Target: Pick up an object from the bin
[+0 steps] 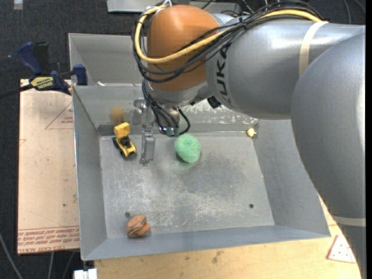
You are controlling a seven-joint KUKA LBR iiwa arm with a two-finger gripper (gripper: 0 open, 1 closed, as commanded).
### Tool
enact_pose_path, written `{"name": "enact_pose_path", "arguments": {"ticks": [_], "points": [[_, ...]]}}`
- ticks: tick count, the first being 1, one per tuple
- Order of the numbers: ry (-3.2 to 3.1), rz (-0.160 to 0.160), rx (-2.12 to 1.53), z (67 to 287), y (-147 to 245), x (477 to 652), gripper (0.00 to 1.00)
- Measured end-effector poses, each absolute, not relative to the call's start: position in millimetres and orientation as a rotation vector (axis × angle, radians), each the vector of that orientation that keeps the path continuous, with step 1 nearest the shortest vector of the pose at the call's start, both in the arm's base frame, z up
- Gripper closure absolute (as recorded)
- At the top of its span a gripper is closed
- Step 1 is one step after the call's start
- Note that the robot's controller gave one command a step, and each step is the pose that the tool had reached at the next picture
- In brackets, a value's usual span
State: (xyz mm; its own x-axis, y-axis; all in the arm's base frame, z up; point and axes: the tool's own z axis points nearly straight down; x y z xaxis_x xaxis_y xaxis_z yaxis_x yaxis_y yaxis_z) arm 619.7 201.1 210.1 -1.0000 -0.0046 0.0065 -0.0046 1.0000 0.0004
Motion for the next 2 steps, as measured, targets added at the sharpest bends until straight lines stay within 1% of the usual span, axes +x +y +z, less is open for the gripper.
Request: {"name": "enact_pose_path", "arguments": {"ticks": [1,2], "points": [[-3.143,-0.003,0.002,215.3,200.1,621.2,0.00],[-3.150,-0.006,0.016,162.4,174.6,643.9,0.00]]}}
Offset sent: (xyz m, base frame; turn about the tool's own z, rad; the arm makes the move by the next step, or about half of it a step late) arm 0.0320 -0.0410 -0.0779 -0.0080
